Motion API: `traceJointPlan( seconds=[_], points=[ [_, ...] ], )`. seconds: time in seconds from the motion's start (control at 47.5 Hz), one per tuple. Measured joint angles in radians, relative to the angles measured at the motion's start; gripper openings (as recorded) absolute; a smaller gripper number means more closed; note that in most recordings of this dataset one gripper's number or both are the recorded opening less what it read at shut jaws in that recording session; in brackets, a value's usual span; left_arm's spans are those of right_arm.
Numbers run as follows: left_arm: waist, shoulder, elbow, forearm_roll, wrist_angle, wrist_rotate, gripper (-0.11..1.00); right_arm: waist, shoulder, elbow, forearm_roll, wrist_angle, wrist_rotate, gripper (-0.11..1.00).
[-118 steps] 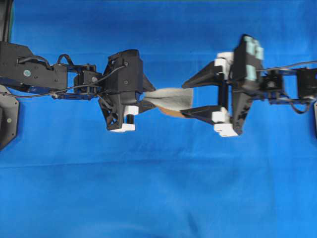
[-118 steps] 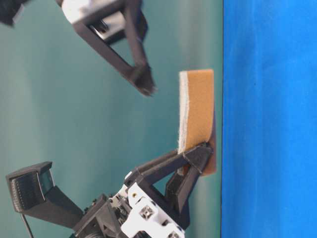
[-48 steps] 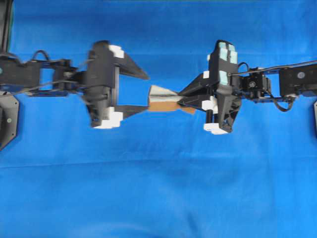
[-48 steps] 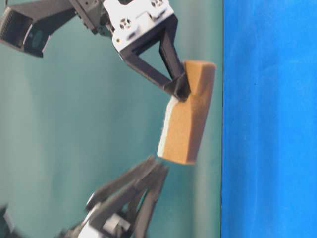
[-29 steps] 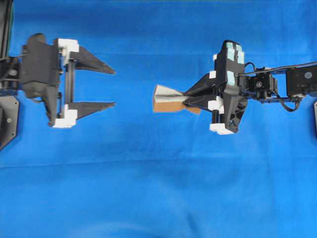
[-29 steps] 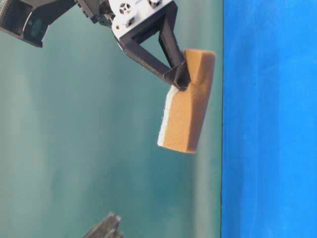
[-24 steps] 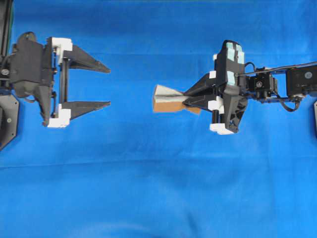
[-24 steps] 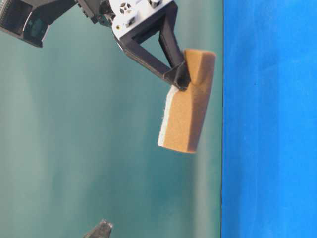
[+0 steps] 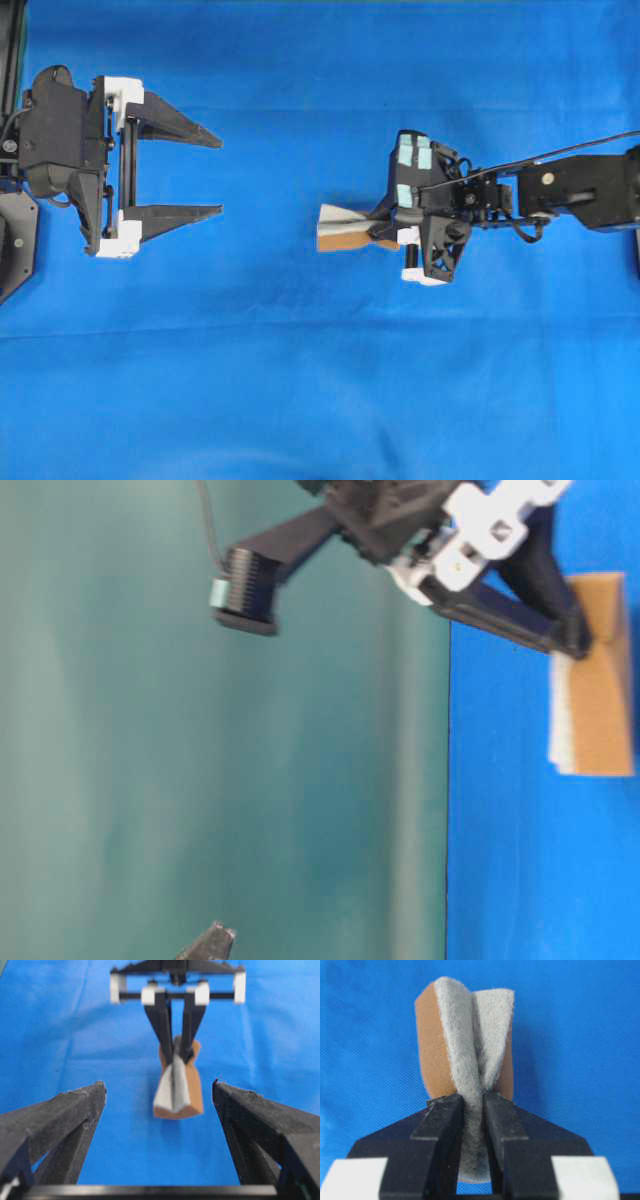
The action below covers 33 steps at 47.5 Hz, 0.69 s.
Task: Hand over the sponge with the left arm and wipe it with the right arm.
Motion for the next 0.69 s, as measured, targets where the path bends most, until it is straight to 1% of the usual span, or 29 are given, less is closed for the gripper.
traceJointPlan(
  seconds=[0.168,0.316,0.421,0.589,0.695],
  points=[
    [0.0,0.002,0.0,0.0,0.002,0.0,0.92,-0.008,0.031,0.0,0.0,-0.021,0.0,0.2],
    [0.0,0.0,0.0,0.002,0.002,0.0,0.92,-0.038,0.032,0.002,-0.002,-0.023,0.002,0.2],
    [0.0,0.002,0.0,0.0,0.0,0.0,0.92,-0.094,0.032,0.0,-0.012,-0.025,-0.002,0.2],
    [0.0,0.002,0.0,0.0,0.002,0.0,0.92,-0.198,0.034,0.0,-0.049,-0.031,-0.012,0.2],
    [0.0,0.002,0.0,0.0,0.0,0.0,0.92,-0.249,0.035,-0.002,-0.06,-0.038,-0.02,0.2]
  ],
)
